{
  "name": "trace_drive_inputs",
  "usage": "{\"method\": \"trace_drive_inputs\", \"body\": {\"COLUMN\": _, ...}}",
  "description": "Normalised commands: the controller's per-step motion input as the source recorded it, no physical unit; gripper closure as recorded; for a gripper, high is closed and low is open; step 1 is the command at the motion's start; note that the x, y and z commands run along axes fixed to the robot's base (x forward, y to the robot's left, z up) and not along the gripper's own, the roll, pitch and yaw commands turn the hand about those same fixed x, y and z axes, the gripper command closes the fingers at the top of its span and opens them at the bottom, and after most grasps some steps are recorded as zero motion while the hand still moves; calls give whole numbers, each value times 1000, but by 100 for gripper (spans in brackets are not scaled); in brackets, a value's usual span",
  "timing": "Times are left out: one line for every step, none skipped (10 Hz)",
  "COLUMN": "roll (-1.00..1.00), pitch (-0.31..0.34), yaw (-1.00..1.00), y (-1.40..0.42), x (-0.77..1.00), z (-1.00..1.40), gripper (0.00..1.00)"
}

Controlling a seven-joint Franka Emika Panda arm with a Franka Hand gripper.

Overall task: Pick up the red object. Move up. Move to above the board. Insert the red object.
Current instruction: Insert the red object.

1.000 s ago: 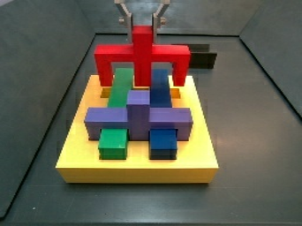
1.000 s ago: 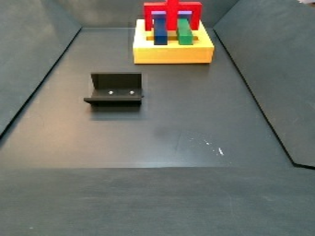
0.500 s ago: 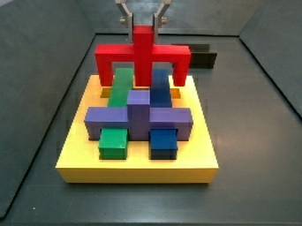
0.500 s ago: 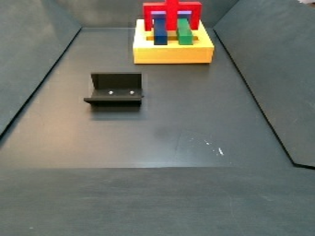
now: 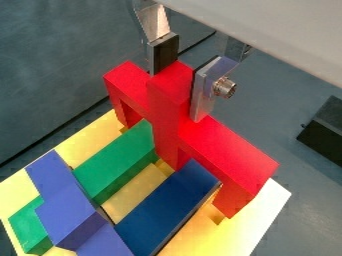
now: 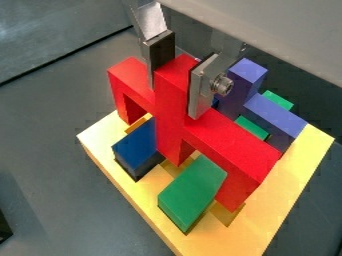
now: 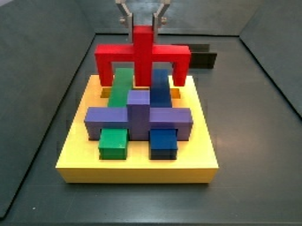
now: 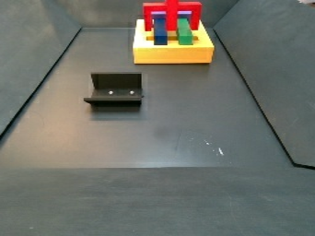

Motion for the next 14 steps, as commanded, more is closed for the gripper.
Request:
{"method": "trace_drive_inputs", "body": {"roll": 141, "pitch": 97, "yaw": 0, "y": 0, "x": 269, "z": -311, "gripper": 100}}
{"method": "trace_drive_inputs", "body": {"roll": 194, "pitch": 119, "yaw": 0, "y": 89, "x": 14, "z": -280, "gripper": 100}}
{"method": "trace_drive_inputs", "body": {"roll": 99, "pitch": 80, "yaw": 0, "y": 69, "x": -9, "z": -109, "gripper": 100}}
{"method": "trace_drive_inputs", "body": {"roll": -10, "pitch": 99, "yaw": 11, "y": 31, "x": 134, "z": 220, "gripper": 100}}
{"method": "trace_drive_inputs", "body": {"roll": 0, "pitch": 81, "yaw": 0, "y": 29, "x": 0, "z": 131, "gripper": 100}}
{"method": "trace_drive_inputs", "body": {"roll": 73, "pitch": 27, "yaw": 0, "y": 0, "x": -60, "z": 0, "gripper": 100}}
{"method": "trace_drive_inputs", "body": {"roll": 113, "pitch": 53, "yaw": 0, "y": 0, "x": 0, "z": -49, "gripper": 100}}
{"method": "trace_drive_inputs", "body": {"roll": 151, "pitch": 37, "yaw": 0, "y": -3, "x": 0, "z": -211, "gripper": 100}}
{"method": "trace_drive_inputs", "body": {"roll": 79, "pitch": 0, "yaw": 0, "y": 0, "x": -154, "z": -171, "gripper": 100}}
{"method": "trace_drive_inputs", "body": {"roll": 51, "pitch": 0, "yaw": 0, "y": 0, "x": -254, "z": -57, "gripper": 100}}
{"method": "trace_drive_inputs", "body": {"roll": 9, "pitch": 0, "yaw": 0, "y": 0, "x": -177, "z": 0, "gripper": 100}}
{"method": "trace_drive_inputs", "body": {"roll": -16, "pitch": 0, "yaw": 29, "y": 0, "x": 46, "z": 31, "gripper": 100}}
{"method": "trace_drive_inputs", "body": {"roll": 0, "pitch": 0, "yaw": 34, "y": -9, "x": 114, "z": 0, "gripper": 100}}
{"method": "trace_drive_inputs", "body": {"roll": 0, "pitch": 0, "yaw": 0, "y": -80, "x": 283, "z": 0, "gripper": 100}}
